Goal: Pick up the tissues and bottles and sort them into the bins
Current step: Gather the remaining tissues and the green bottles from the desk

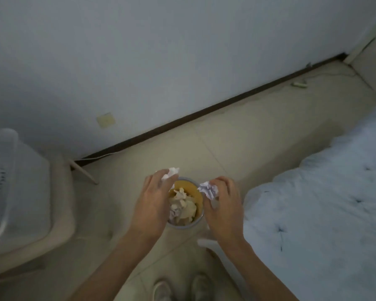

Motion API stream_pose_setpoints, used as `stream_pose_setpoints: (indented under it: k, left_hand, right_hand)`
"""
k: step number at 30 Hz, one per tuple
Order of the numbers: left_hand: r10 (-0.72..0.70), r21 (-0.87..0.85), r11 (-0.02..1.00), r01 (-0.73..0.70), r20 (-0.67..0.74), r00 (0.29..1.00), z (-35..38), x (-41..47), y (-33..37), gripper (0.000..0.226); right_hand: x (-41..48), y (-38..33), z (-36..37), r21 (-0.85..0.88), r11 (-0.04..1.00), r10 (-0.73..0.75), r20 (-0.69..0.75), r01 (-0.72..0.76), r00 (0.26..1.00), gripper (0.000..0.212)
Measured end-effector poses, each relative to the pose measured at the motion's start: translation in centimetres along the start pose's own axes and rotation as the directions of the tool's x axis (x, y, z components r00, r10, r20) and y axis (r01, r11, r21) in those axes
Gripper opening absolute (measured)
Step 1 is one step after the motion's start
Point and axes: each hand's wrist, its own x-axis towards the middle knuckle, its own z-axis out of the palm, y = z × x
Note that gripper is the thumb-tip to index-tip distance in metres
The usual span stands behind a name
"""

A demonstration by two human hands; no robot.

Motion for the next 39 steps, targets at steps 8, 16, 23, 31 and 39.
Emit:
stream_pose_setpoints:
  k: [8,16,23,31,39]
  left_hand:
    - [-0.077,0.016,0.997,0.075,0.163,0.984,21.0,3.6,-12.2,0.090]
    - [-0.177,0.010,0.983,0.183,0.311,0.934,31.2,2.2,-17.7,0.084]
    - [-0.241,0.187,0.968,0.169,0.493,0.836,32.3,1.8,-19.4,0.083]
    - [-0.212,0.440,0.898,0.003,0.426,0.879,24.6,6.5,-15.3,0.090]
    - [-0.076,0.385,0.919,-0.083,0.380,0.922,9.1,15.2,-4.2,0.090]
  right_hand:
    - [2.0,13.1,19.7,-0.094,0.994,0.063,0.120,-0.052,0.991,0.031]
    - [-0.1,20.9,28.5,-0.135,0.966,0.244,0.210,-0.219,0.947,0.059]
    - [-0.5,21.7,29.2,-0.280,0.937,0.318,0.439,-0.208,0.840,0.078]
    - [4.0,16.5,22.8,-0.511,0.851,0.380,0.442,-0.121,0.813,0.055]
    - [14.1,4.2,6.6,-0.534,0.844,0.354,0.493,-0.044,0.795,0.063]
